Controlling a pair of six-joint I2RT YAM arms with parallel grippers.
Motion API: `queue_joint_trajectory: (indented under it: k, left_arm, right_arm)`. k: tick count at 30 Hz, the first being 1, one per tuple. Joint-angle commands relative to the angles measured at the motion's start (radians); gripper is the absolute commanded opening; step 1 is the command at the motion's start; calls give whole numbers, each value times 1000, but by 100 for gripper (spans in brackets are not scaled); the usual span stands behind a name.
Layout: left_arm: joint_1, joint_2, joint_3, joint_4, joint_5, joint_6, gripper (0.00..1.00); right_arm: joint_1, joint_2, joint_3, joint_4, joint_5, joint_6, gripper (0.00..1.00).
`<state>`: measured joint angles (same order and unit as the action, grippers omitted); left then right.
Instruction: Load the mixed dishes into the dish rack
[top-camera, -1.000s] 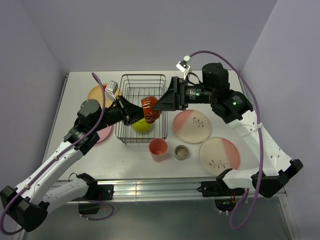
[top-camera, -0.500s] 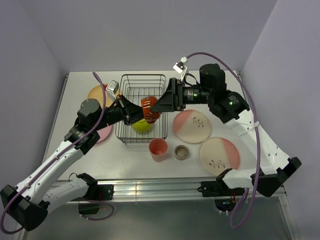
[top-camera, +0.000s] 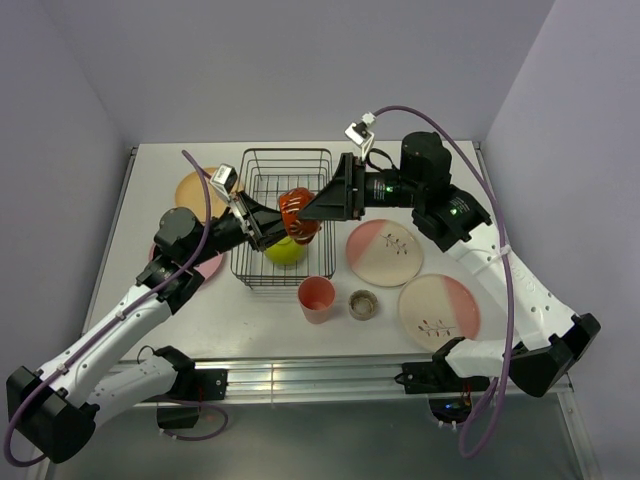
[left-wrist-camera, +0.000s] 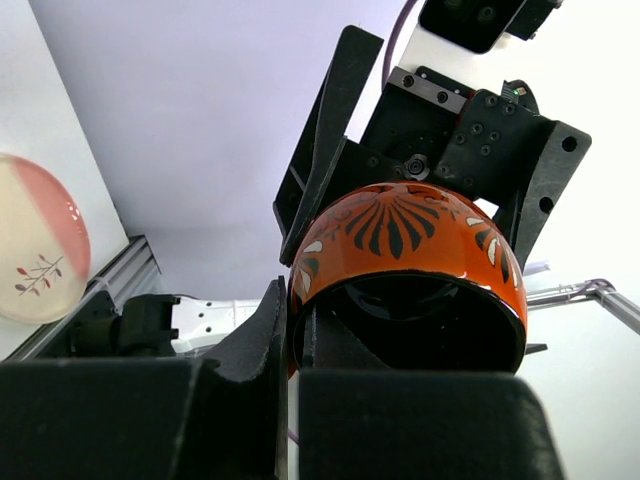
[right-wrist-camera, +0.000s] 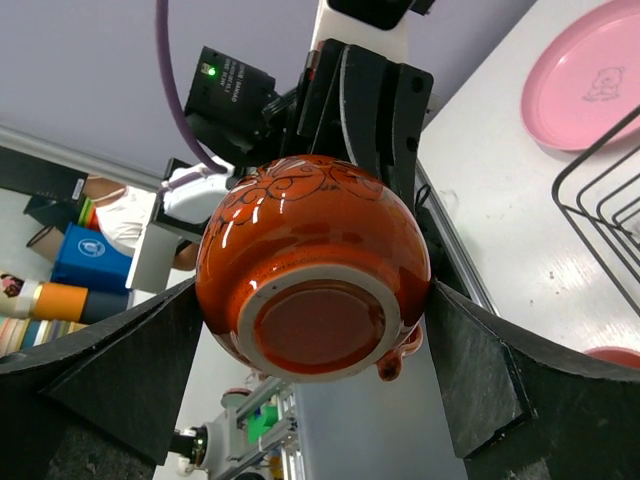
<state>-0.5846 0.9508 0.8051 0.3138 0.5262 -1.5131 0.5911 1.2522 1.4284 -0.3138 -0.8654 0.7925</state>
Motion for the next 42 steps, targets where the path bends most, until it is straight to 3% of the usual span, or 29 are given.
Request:
queue_joint_trajectory:
  k: [1,14,19,20,22,23,24,25,26,30,31,34,37,38,41,42]
  left_arm:
    - [-8,-37,31,237,6,-98,0]
    - [-8,-23,-1,300,-6,-162,0]
    - [-4,-14,8,291,12,-164,0]
    - [-4,-11,8,294,15,-167,0]
    - [3,-7,9,280,26,-170,0]
    - [6,-7,9,275,28,-171,0]
    - [11,-10,3,269,32,-176,0]
    - [20,-12,-3,263,34,-180,8]
    - [25,-15,-10,268,34,-194,15]
    - [58,-44,-66,278,34,-232,48]
    - [74,-50,-75,275,35,-237,67]
    - [101,-72,-106,265,38,-268,85]
    - [133,-92,-122,226,44,-269,99]
    - [143,-112,-121,196,46,-260,99]
    - [189,-158,-83,-40,40,-182,99]
    - [219,-165,-69,-185,38,-159,99]
  right_arm:
    - [15,9,-17,54,-61,-15,94]
    - [15,29,-40,220,-107,65,96]
    - [18,29,-48,235,-106,79,90]
    - [16,27,-48,239,-101,76,87]
    - [16,32,-42,246,-106,85,64]
    - [16,33,-37,240,-103,80,38]
    - [16,38,-28,236,-101,77,23]
    - [18,39,-23,222,-101,73,8]
    - [16,41,-20,214,-98,62,0]
    - [16,32,-25,205,-83,54,0]
    - [16,30,-25,206,-81,56,0]
    - [16,39,-6,179,-73,37,0]
    - [15,52,12,139,-55,11,0]
    - [13,61,21,131,-52,5,0]
    - [9,88,41,84,-35,-29,0]
    - [7,98,49,59,-20,-38,0]
